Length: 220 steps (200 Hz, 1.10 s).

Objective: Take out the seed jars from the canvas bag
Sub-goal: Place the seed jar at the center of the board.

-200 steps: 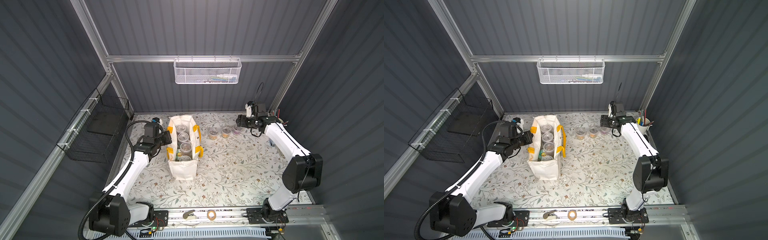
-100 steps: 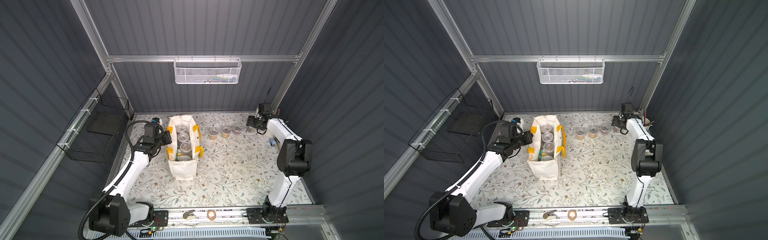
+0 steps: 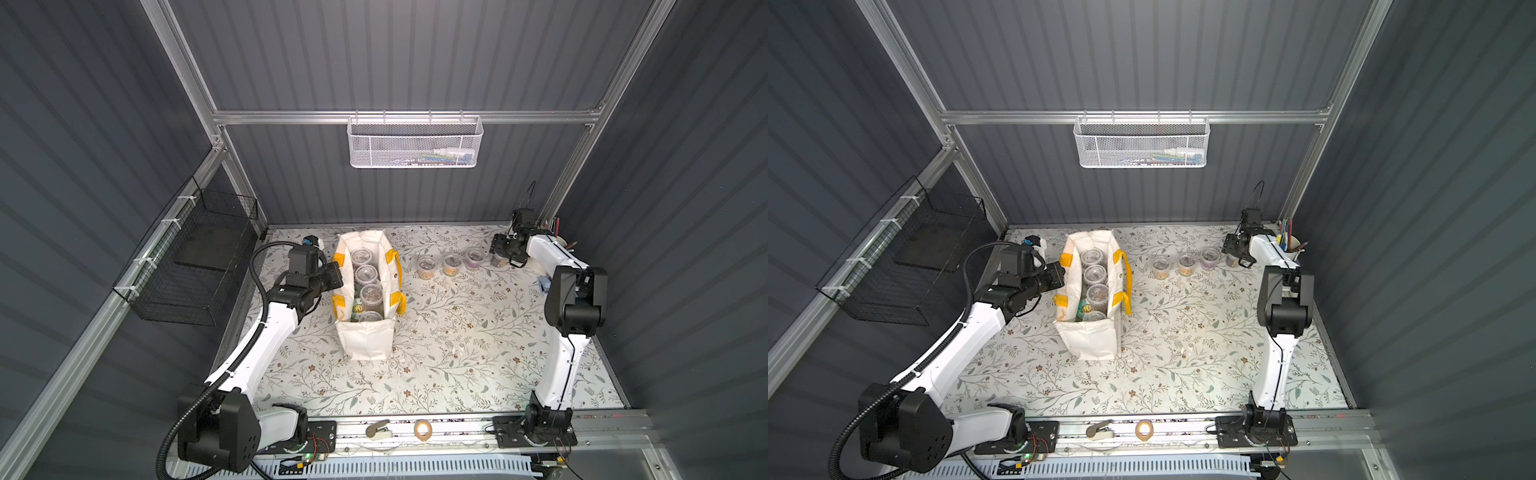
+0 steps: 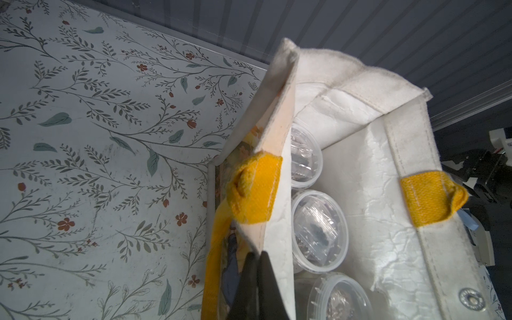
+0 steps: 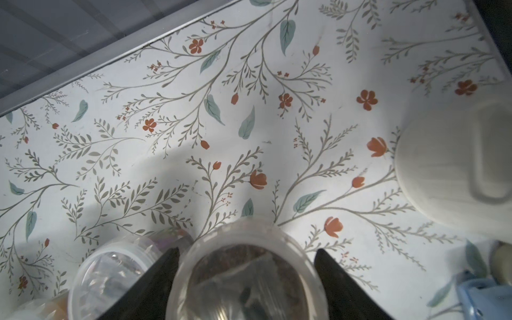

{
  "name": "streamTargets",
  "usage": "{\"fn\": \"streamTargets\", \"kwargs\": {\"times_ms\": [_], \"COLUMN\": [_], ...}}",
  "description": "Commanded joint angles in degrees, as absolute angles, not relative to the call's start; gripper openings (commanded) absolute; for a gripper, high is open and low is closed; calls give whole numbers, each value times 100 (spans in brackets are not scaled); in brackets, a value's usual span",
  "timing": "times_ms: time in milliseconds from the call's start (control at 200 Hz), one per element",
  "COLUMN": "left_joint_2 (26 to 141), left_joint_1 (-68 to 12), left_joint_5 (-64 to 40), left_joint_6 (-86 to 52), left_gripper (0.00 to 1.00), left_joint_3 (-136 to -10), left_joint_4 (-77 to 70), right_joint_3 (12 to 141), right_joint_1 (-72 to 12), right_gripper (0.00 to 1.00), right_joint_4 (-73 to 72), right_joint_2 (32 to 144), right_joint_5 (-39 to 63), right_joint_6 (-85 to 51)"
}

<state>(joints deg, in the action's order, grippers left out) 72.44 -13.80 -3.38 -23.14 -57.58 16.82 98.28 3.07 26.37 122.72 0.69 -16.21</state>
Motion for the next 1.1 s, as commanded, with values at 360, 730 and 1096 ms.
{"fn": "streamTargets", "kwargs": {"times_ms": [360,730,1096], "left_joint_2": [7435,7427,7338], "left_joint_1": [-1369,-1371,-1364], "left_joint_5": [-333,-291,-212], "left_joint_6": [-2259,-2241,-2272], "left_gripper": [0,0,0], "left_joint_3": [-5920,-5988,-5906], "left_joint_4": [1940,2003,1886], "right_joint_3": [9799,8628,10026], "right_joint_1": [325,-3,-2765], "right_gripper": [98,97,96], "right_joint_4": [2698,2048,3831], "right_joint_2": [12189,10107,9617], "right_joint_5": [280,941,1505], "right_joint_6": [-1742,-1764,-307]}}
